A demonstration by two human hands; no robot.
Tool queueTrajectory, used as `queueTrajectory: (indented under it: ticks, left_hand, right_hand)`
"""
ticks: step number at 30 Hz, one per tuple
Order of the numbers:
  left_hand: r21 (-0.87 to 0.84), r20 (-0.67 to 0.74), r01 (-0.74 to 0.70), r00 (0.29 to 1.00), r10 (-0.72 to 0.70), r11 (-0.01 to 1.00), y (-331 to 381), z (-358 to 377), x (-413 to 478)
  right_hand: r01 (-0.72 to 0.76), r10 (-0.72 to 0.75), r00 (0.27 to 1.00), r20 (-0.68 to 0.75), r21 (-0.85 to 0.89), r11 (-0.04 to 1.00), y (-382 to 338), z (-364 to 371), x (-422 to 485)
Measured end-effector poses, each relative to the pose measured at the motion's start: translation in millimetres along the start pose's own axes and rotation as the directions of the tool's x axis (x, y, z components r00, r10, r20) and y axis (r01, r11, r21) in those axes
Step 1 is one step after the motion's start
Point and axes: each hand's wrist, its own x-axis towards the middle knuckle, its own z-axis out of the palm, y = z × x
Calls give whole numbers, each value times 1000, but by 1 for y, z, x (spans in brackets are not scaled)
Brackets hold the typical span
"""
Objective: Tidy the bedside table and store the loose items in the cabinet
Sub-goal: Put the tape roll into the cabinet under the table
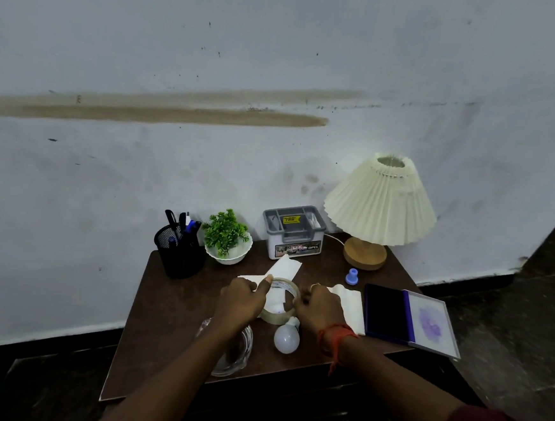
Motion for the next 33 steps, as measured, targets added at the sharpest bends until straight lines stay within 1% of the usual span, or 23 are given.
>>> queueTrajectory:
  ticks: [6, 8, 13, 17, 20, 25, 30, 33]
  left_hand:
    - [-139, 0, 49, 999, -49, 989, 0, 2, -1]
    - [-153, -19, 34, 999, -37, 988, 1, 0, -2]
    - [-187, -84, -55, 996, 40, 981, 11, -11, -6]
    - [-287, -94, -75, 994, 50, 955, 16, -23, -13]
    - [-363, -91, -55, 996, 23, 930, 24, -37, -28]
    - [-413, -90, -20, 996, -19, 910, 35, -56, -69]
    - [-475, -51, 77, 992, -115, 877, 32, -56, -119]
    - [-540, 15, 144, 987, -162, 829, 25, -46, -149]
  right_hand:
    - [6, -7, 1000, -30, -27, 1000, -2, -2, -1]
    - [19, -21, 998, -53, -28, 999, -4, -4, -2]
    - [91, -87, 991, -103, 29, 995, -11, -13, -6]
    - [162, -153, 980, -128, 66, 985, -19, -24, -14]
    - [191, -176, 975, -138, 102, 976, -24, -35, -25]
    - [193, -178, 976, -123, 121, 974, -29, -52, -63]
    - [162, -148, 982, -122, 116, 980, -17, -60, -114]
    - [143, -127, 985, -117, 138, 980, -3, -61, -146]
